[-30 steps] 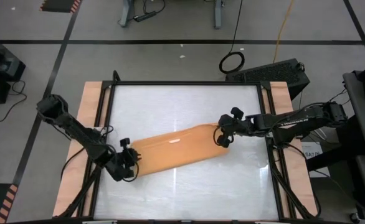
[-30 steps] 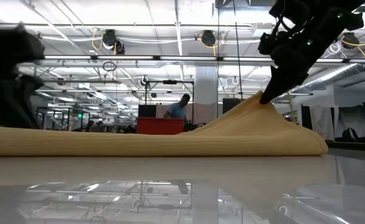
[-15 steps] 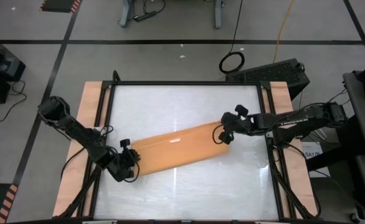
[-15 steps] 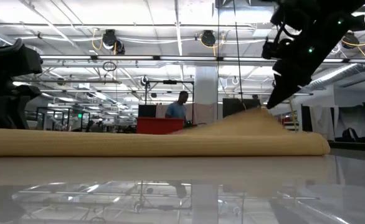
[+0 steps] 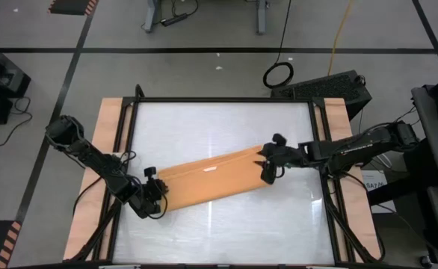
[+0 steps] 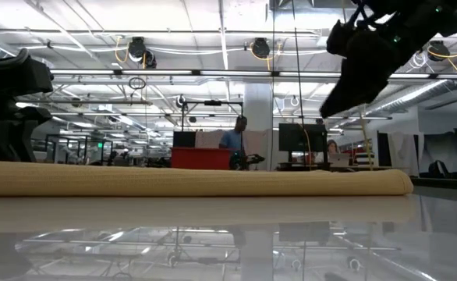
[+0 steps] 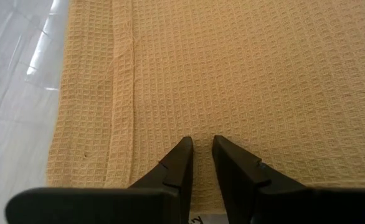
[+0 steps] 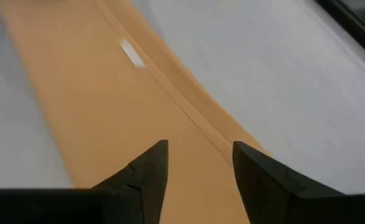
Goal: Roll towel
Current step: Roll the yellow towel
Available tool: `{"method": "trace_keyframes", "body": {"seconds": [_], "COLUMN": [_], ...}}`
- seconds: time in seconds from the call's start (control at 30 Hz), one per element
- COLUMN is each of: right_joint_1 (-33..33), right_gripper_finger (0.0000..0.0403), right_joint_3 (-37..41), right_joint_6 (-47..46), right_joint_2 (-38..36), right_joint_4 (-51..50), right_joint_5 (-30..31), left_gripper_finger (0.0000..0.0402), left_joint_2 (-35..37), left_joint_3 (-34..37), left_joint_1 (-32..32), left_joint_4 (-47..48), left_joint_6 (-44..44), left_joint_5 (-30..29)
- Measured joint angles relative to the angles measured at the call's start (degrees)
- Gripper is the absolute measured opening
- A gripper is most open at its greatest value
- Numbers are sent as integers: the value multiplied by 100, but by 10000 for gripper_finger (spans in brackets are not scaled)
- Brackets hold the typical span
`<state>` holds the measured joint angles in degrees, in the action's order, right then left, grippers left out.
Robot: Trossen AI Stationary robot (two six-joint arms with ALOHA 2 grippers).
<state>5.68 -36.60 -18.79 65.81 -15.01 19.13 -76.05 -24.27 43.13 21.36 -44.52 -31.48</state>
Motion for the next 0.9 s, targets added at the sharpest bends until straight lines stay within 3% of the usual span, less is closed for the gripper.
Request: {"method": "trace_keyframes", "body": {"seconds": [0.13,0.4,0.63,0.9], "right_joint_1": [32,31,29,105], "right_gripper_finger": [132,12,13,3], "right_joint_3": [505,1566,2099,2135], "right_joint_6": [130,131,-133,-610], "right_joint_2": [297,991,1754,2325], "right_joint_4": [1160,3331,4317,4525], "right_joint_5": [-177,-277,-251,-32], "left_gripper_finger": [74,74,74,74], "left_joint_2": [2,0,23,417], "left_joint_3": [-2,-4,-72,-967], "left_joint_1": [0,0,-3,0], "left_joint_4": [11,16,157,2242], "left_joint_6": [33,4,-39,-1369], "left_joint_5": [-4,-3,6,-138]}}
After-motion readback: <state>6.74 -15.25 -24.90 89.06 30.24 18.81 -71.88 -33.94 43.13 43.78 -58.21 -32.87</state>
